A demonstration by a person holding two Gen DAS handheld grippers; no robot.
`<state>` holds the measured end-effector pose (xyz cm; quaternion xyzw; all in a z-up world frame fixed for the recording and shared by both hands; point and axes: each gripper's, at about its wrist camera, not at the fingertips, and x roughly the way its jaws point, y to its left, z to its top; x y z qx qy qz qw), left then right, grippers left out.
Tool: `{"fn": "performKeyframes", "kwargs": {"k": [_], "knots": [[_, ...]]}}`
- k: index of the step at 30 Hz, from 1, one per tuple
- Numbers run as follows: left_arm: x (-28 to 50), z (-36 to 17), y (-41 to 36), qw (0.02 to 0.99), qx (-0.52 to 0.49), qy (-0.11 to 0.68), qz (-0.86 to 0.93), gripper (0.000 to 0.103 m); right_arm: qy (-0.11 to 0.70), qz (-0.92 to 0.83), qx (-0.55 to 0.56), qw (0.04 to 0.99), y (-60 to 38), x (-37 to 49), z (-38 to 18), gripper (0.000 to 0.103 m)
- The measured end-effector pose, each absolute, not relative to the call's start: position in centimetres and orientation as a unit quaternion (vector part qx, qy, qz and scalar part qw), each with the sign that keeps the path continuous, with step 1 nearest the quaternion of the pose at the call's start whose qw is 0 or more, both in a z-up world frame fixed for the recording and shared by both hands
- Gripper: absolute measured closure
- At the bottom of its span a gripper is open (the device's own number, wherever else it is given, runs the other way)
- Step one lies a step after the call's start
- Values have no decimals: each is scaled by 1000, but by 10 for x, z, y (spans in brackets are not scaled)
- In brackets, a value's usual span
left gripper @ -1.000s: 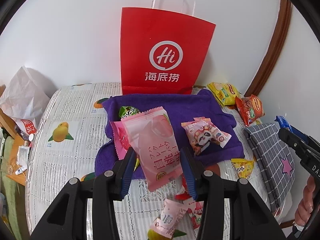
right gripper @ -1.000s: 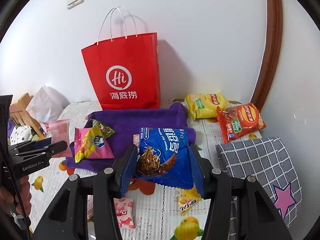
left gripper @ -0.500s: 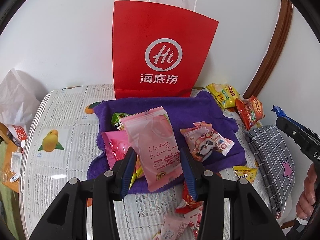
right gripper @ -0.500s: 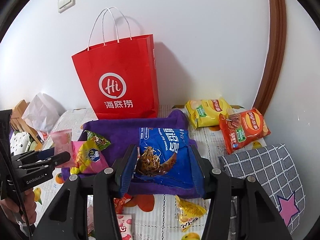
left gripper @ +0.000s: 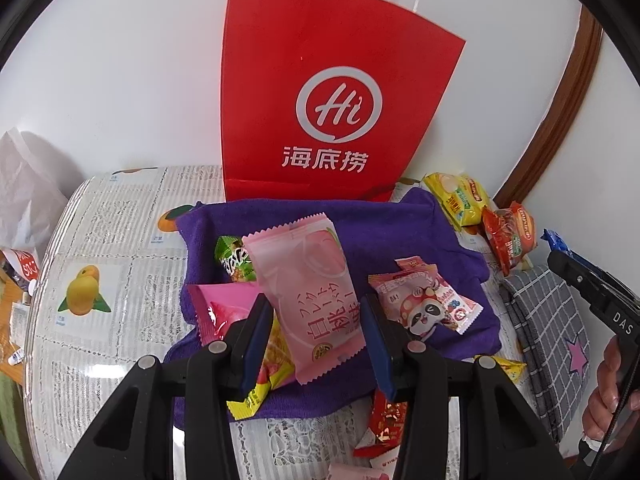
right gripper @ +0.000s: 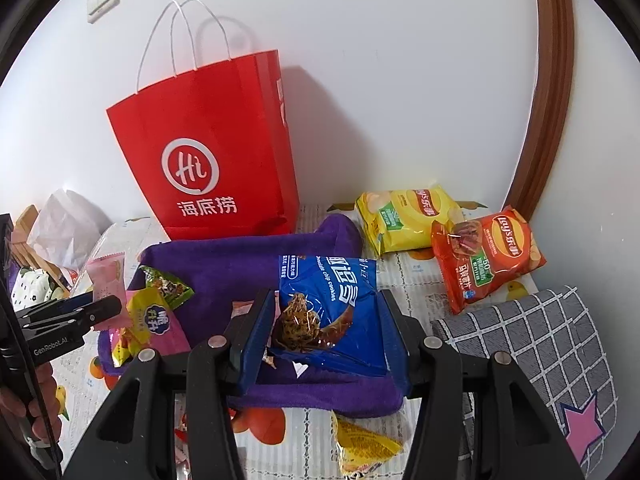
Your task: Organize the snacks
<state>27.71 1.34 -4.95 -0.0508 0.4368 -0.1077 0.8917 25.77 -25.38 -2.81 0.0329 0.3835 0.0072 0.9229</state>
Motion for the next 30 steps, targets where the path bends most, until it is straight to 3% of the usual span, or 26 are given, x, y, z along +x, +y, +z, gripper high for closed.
{"fn": "performKeyframes", "kwargs": {"k": [30], "knots": [[330,-102,-17,861,-10,496,-113,59,451,25,54,890,-248,331,-119,52]]}}
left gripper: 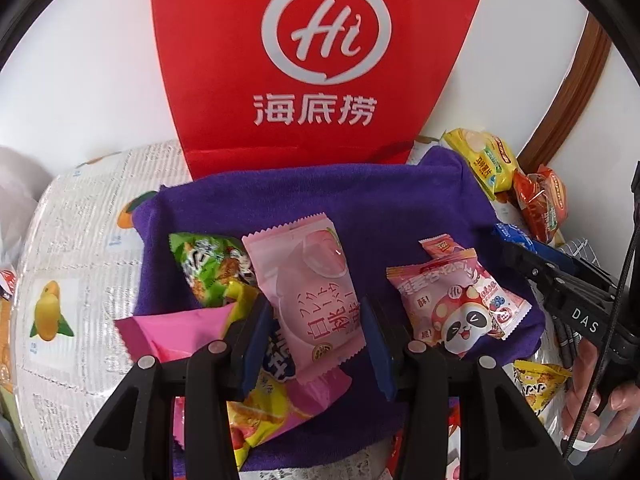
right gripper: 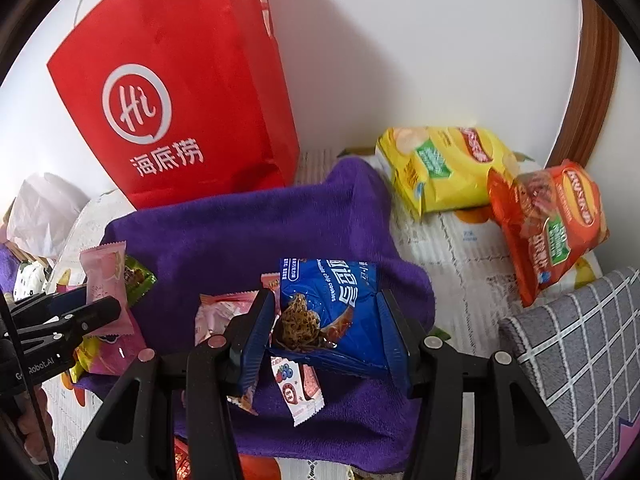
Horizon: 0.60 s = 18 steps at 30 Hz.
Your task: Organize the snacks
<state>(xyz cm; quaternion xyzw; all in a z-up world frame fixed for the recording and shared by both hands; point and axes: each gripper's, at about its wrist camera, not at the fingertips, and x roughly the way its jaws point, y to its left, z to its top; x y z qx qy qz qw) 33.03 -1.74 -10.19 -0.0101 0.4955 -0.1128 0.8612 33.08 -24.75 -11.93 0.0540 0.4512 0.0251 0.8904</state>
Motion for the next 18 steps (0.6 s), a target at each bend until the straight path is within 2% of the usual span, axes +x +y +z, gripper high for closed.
{"fn": "performKeyframes", "kwargs": {"k": [14,18], "knots": [[334,-113,-24,853,-11,507,-122,59,474,30,38,879,-245,333,-129,51],[333,-109,-22,849,-23,512,-127,49,476,33,36,878,-243,330,-124,50]]}}
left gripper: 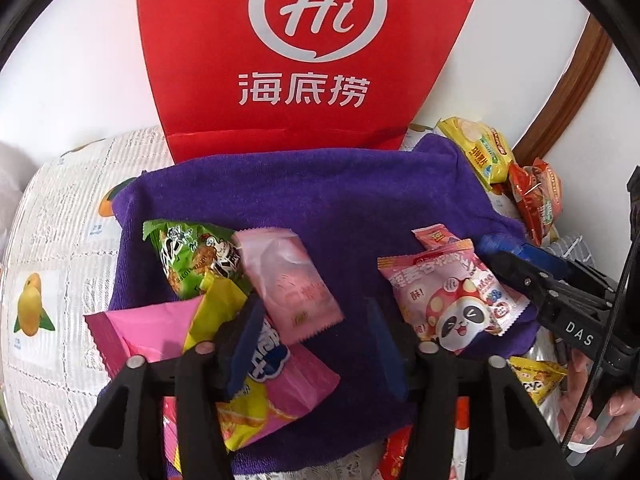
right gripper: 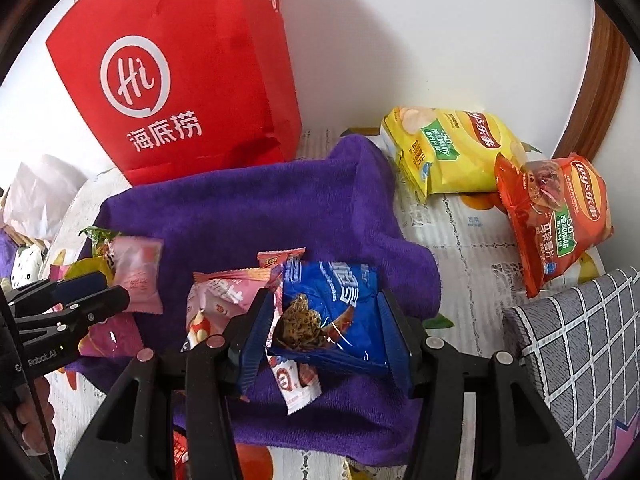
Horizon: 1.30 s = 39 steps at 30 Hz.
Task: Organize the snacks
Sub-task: 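Open both tools to drop the packets onto the purple towel, then withdraw both tools and grasp the yellow triangular snack bag with the right tool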
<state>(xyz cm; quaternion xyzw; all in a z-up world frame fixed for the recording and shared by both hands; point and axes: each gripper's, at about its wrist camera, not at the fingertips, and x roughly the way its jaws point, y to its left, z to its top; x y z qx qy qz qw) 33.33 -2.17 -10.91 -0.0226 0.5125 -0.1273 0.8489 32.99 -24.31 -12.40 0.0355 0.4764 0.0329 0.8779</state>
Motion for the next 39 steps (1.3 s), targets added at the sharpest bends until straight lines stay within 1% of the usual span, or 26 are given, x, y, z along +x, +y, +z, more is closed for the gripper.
{"fn": "performKeyframes", "kwargs": {"k": [4,9,14,19,25,32,33,34,36,39], "knots": [[325,-99,-20,853,-18,507,-123,46,465,32,37,884,-242,319,-109,50],[308,-83,-12,859,-17,499,-116,46,447,23,37,894,-246,299,-88,50],[283,-63,-3,868,-23,485,-105,46,423,10,34,906,-254,264,-63,50],[252,-53,3,874,-31,477,-94,46,411,-13,27,911,-265,224,-52,50],[216,-55,8,874,-37,476,-88,46,412,-15,35,910,-276,187,-59,50],[186,-64,10,870,-37,483,-90,45,429,-10,21,903,-273,158,-83,50],[183,-66,10,870,-35,484,-89,44,429,-8,22,903,-271,156,-87,50],[179,-68,10,870,-34,484,-87,40,430,-6,21,903,-270,154,-92,50],[174,-73,12,870,-35,484,-85,35,434,-6,21,900,-270,152,-100,45],[167,-83,15,866,-37,492,-80,34,445,-2,21,895,-269,152,-115,45]]}}
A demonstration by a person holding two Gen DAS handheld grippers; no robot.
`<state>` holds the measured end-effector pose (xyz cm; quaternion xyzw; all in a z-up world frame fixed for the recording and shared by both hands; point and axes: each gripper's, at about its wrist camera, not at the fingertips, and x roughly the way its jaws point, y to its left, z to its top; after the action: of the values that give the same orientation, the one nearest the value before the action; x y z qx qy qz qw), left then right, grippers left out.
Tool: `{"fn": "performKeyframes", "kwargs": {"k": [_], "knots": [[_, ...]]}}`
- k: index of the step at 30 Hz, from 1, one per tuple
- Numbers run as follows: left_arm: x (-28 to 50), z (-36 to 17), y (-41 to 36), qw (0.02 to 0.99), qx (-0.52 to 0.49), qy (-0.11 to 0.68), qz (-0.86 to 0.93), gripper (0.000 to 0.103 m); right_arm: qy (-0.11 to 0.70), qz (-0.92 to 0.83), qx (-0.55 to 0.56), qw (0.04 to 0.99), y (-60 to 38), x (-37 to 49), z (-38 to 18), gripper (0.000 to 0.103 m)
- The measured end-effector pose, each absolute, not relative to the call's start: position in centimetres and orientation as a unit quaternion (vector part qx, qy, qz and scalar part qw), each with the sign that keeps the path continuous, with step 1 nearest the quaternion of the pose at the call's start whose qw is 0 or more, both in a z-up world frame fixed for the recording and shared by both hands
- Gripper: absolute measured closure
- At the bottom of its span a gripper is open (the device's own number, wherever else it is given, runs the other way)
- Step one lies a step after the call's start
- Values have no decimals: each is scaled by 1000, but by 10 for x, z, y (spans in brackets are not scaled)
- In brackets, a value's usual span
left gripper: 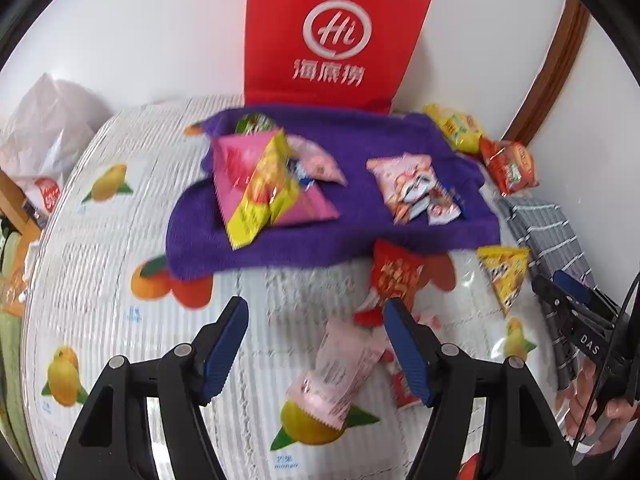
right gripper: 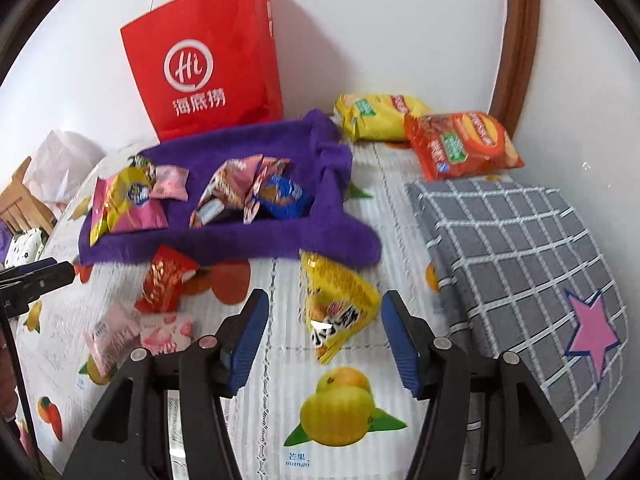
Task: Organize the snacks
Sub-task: 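Withdraw both tools and grasp the yellow triangular snack bag with the right tool, then grasp the pale pink rectangular packet with the left tool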
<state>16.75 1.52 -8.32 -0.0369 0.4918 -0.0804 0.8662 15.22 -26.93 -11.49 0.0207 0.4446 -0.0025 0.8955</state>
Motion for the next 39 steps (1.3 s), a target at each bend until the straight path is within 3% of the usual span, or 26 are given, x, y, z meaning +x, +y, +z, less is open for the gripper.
{"fn": "performKeyframes", "kwargs": {"k": [18,32,39], "knots": [[185,-113,14,852,-41,516,-78,34,463,2,-1,886,-273,192,-163,45],[180,-128,18,844,-26,528,-94,34,453,14,-12,891,-269,209,-169,43],[169,-126,22,845,-19,525,-99,34,446,19,5,895,-268,198,-162,48]]}}
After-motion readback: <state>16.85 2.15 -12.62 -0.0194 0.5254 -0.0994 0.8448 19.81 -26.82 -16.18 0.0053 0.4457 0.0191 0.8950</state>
